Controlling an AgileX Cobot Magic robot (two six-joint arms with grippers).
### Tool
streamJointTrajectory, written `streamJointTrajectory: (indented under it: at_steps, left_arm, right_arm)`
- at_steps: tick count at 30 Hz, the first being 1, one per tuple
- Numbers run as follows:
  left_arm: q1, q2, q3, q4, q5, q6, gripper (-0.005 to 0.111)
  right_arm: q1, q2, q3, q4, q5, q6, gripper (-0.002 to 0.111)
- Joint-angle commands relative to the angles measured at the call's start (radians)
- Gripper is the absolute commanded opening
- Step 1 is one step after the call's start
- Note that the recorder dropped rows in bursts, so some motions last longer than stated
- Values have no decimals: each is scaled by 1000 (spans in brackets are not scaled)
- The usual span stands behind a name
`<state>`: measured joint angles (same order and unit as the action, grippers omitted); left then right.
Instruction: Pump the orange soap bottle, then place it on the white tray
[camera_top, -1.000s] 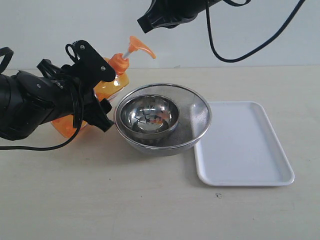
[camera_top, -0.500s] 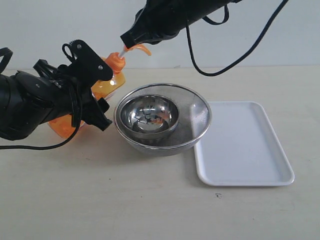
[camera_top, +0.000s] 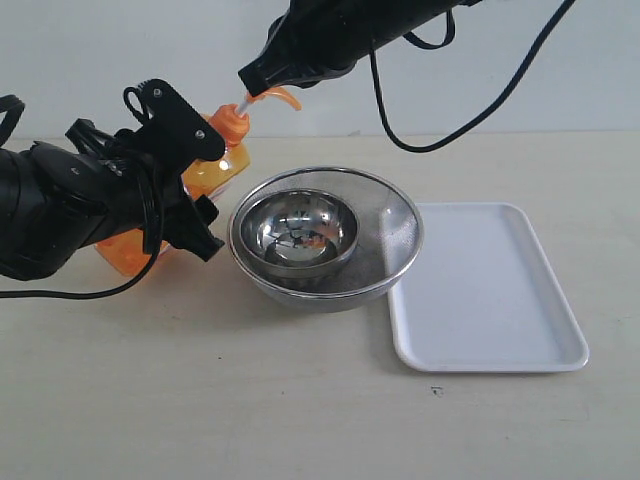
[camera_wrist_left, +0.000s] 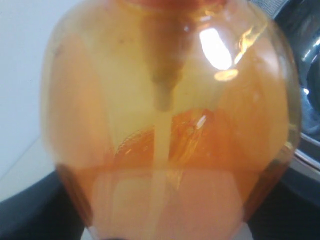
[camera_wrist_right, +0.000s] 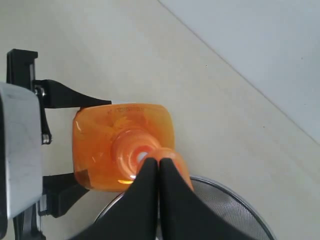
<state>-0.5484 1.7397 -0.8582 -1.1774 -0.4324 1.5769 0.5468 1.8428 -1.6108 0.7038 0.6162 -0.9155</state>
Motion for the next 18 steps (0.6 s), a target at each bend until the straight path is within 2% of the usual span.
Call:
streamJointTrajectory:
  at_steps: [1, 18]
  left_arm:
    - [-10, -5, -4, 9, 62, -17, 5]
    - [-10, -5, -4, 9, 60, -17, 5]
  right_arm:
    - [11, 17, 4, 7, 43, -7, 0]
    - [35, 42, 4, 12, 68, -3, 0]
